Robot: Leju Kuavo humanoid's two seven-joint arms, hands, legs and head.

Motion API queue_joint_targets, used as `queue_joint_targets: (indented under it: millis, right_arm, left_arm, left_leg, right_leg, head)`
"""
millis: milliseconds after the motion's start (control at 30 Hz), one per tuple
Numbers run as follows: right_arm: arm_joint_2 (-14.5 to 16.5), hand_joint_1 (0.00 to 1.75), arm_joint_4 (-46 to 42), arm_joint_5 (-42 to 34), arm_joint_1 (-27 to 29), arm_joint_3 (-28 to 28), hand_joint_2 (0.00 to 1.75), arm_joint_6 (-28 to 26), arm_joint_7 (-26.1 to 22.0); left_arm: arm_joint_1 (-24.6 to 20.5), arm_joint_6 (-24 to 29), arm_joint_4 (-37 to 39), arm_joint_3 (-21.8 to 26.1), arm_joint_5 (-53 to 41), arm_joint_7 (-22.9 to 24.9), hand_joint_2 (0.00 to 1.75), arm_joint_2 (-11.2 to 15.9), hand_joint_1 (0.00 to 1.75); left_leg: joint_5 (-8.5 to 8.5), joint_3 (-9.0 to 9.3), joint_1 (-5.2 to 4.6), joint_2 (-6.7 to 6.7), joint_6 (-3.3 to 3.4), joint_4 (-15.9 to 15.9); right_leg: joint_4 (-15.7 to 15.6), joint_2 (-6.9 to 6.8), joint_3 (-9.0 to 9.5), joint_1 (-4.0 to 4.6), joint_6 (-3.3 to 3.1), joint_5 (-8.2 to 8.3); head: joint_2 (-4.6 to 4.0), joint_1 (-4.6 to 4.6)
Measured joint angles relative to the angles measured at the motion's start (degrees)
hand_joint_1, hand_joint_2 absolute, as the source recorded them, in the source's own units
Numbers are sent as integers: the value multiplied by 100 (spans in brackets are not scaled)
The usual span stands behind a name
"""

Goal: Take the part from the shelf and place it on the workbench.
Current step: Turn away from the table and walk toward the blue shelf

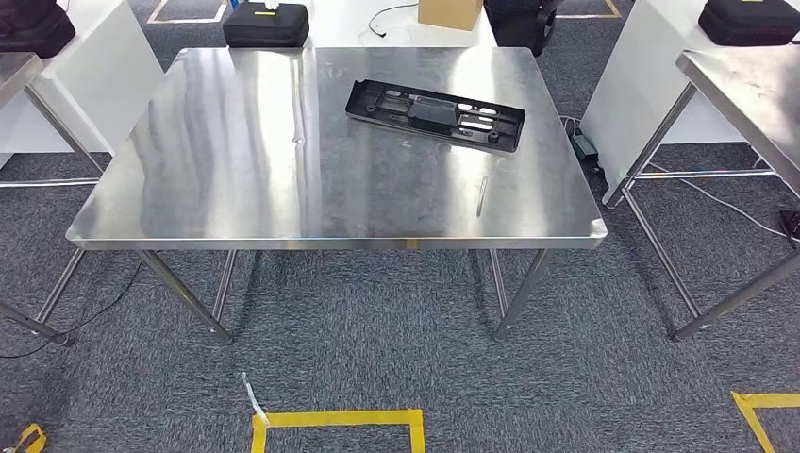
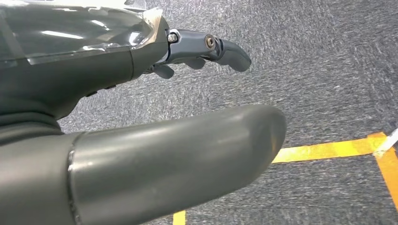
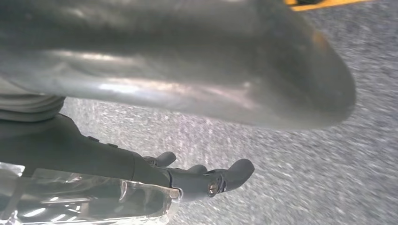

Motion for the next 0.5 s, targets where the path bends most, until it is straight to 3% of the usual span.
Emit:
queue_joint_targets:
  millis: [33, 67, 100, 167, 233, 267, 367, 400, 467, 500]
  right_arm:
    - [6, 0, 0, -12, 6, 0, 0, 0, -2]
    - [12, 0, 0, -22, 11, 0, 0, 0, -5]
    - [18, 0, 0, -31, 13, 0, 0, -1, -9]
    - [25, 0, 0, -47, 10, 0, 0, -7, -12]
    - [30, 0, -2, -58, 8, 0, 0, -19, -13]
    - [33, 0, -2, -62, 6, 0, 0, -25, -13]
    - [45, 0, -2, -71, 17, -2, 0, -36, -13]
    - [46, 0, -1, -73, 26, -3, 0, -37, -13]
    - [51, 0, 2, -77, 38, -4, 0, -37, -13]
    - [56, 0, 2, -78, 39, -4, 0, -37, -13]
  left_arm:
    - [-9, 1, 0, 1, 2, -4, 0, -1, 0]
    - [-18, 1, 0, 1, 5, -7, 0, 1, 0]
    - [-26, 1, 0, 1, 9, -6, 0, 5, 0]
    - [-51, -1, -1, 2, 16, -2, 0, 17, 0]
    - [-92, -3, -3, 3, 17, 7, 0, 17, 0]
    - [-108, -3, -3, 3, 17, 14, 0, 15, 0]
    - [-123, 2, -3, 4, 25, 38, 0, 19, 0]
    - [-129, 3, -4, 6, 36, 44, 0, 17, 0]
    - [-139, 5, -5, 10, 56, 50, 0, 12, 0]
    - [-141, 6, -7, 13, 63, 52, 0, 10, 0]
  left_leg:
    - [-169, -53, 6, -2, -28, 354]
    - [-194, -41, 19, -1, -54, 587]
    - [-103, 56, 37, 0, -76, 642]
    - [163, 559, 94, 0, -124, 128]
    - [134, 1069, 104, -23, -138, -597]
    - [64, 1165, 95, -36, -117, -792]
    - [90, 1063, 38, -29, 85, -861]
    - [144, 1014, 28, -15, 174, -868]
    - [267, 887, 22, 11, 302, -881]
    - [330, 806, 11, 16, 331, -878]
  right_leg:
    - [15, -9, -77, 0, 8, 63]
    - [43, -19, -165, -4, 27, 121]
    - [82, -25, -256, -15, 51, 173]
    - [209, -29, -452, -39, 113, 248]
    - [346, -29, -620, -30, 183, 298]
    - [390, -30, -670, -14, 225, 327]
    - [405, -26, -735, -10, 371, 414]
    - [467, -18, -780, -20, 385, 339]
    - [903, 3, -954, -43, 343, -75]
    - [1266, 13, -1064, -40, 322, -337]
  head:
    - [0, -1]
    - [0, -1]
    - [0, -1]
    - [0, -2]
    - [0, -4]
    - [0, -1]
    - [0, 17]
    - [0, 24]
    - [0, 36]
    - [0, 43]
